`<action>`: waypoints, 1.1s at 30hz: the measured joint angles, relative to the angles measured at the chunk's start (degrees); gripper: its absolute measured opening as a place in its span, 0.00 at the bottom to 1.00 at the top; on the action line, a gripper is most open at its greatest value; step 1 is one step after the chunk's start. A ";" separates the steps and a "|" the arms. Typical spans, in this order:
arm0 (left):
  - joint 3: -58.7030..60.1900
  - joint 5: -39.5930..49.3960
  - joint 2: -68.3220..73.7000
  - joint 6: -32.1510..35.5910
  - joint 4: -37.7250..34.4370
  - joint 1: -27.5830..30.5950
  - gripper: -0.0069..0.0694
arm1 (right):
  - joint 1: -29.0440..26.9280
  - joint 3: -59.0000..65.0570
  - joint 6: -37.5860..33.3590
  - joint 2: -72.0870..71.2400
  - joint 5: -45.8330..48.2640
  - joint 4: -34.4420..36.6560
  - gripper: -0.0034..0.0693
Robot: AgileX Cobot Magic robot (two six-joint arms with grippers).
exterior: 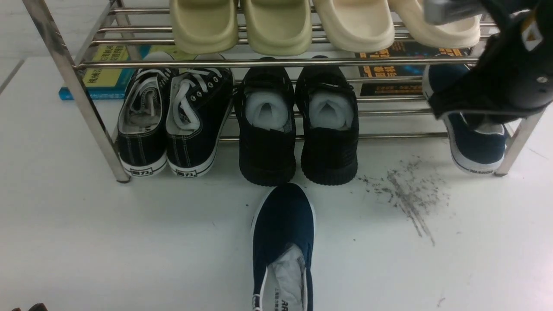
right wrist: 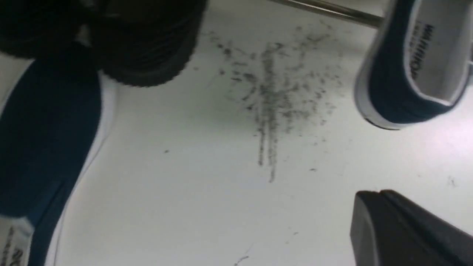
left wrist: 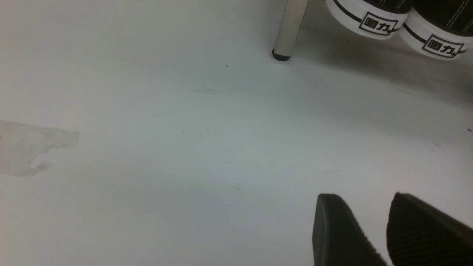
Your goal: Take the shoes off the shelf with your hand on the white table.
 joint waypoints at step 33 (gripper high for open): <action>0.00 0.00 0.00 0.00 0.00 0.00 0.41 | -9.68 0.00 1.04 23.13 -18.05 -10.88 0.79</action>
